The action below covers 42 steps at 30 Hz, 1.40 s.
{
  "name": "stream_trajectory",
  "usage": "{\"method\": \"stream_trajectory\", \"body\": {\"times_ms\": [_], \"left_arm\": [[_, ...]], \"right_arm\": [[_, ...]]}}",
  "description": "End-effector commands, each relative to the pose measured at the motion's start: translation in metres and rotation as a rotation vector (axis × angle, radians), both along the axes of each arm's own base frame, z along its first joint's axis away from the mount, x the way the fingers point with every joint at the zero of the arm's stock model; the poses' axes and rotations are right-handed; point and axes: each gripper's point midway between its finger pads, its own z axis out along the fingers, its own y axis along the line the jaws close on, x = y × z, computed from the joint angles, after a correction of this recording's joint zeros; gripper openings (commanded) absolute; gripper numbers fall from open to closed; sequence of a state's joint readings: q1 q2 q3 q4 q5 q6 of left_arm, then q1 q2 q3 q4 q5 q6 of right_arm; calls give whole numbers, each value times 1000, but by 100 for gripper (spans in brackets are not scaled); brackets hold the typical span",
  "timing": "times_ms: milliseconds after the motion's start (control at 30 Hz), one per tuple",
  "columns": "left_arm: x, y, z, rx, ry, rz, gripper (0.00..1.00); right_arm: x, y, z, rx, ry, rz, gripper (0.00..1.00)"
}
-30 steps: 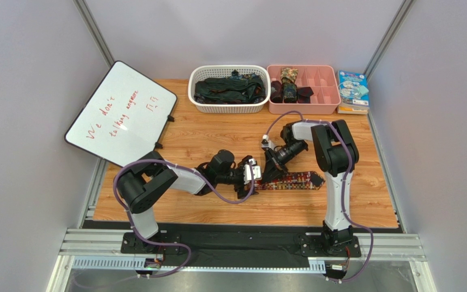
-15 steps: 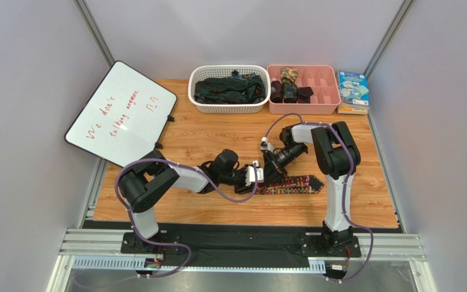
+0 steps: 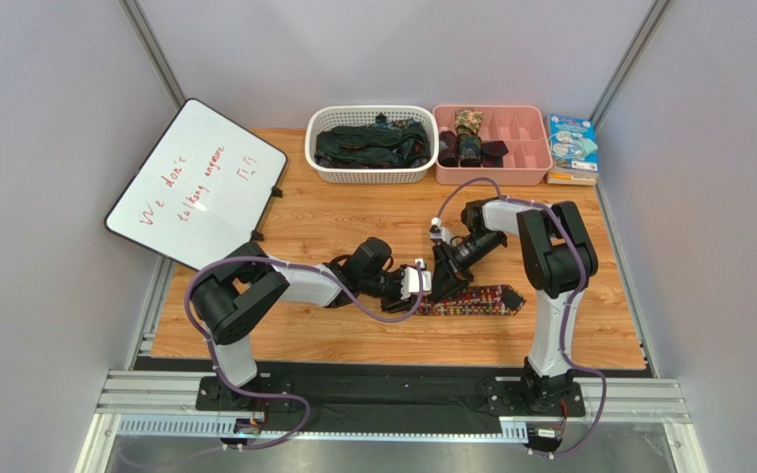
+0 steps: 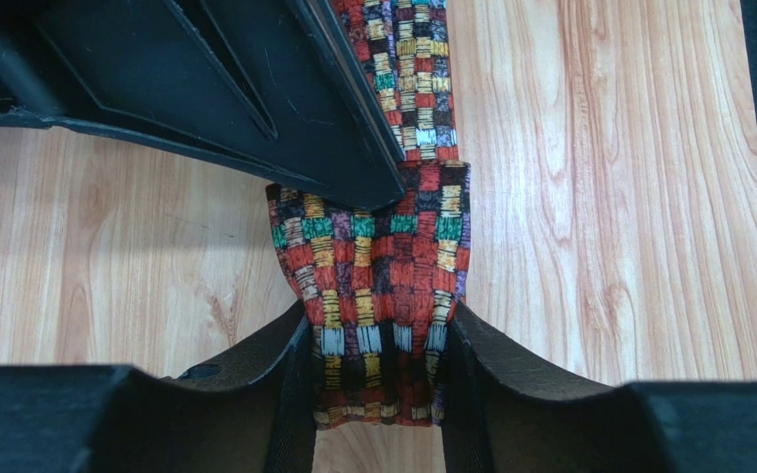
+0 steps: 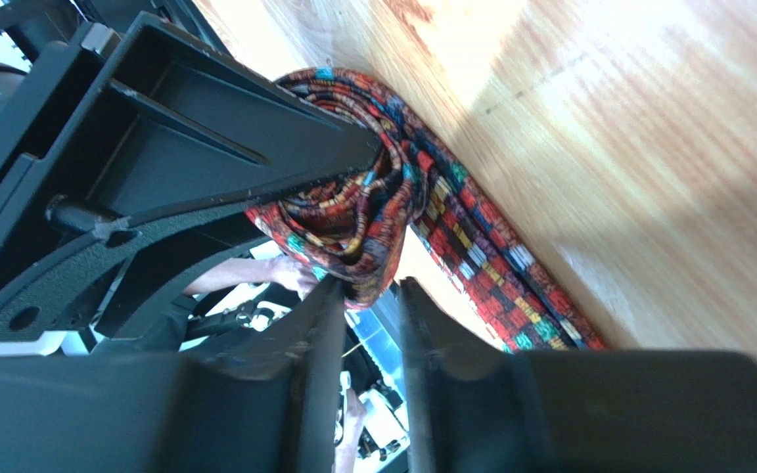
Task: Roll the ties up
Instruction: Roll the tie at the center of the board.
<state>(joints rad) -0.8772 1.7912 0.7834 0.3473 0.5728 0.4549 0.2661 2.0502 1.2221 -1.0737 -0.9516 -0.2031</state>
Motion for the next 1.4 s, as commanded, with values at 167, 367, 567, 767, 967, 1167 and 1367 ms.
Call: {"method": "stream_trajectory", "body": {"times_ms": [167,367,567,767,967,1167,1367], "left_arm": [[-16,15,-20,104,88,-27,31],[-11,17,-2,85,89,-5,72],[-6,17,11,27,70,27,92],[5,0,28,-99,32,52,92],[10,-22,31,-176,73,58,88],[9,-39,26,-208,100,72,65],[13,-46,24,-229,150,130,53]], "right_arm": [[16,5,-12,17,-63,-3,0],[22,-11,-40,-136,-104,-12,0],[26,-26,-63,-273,-109,-40,0],[25,-31,-75,-339,-98,-45,0],[24,-29,-80,-363,-104,-36,0],[21,-27,-86,-368,-87,-32,0],[21,-23,-88,-347,-86,-30,0]]}}
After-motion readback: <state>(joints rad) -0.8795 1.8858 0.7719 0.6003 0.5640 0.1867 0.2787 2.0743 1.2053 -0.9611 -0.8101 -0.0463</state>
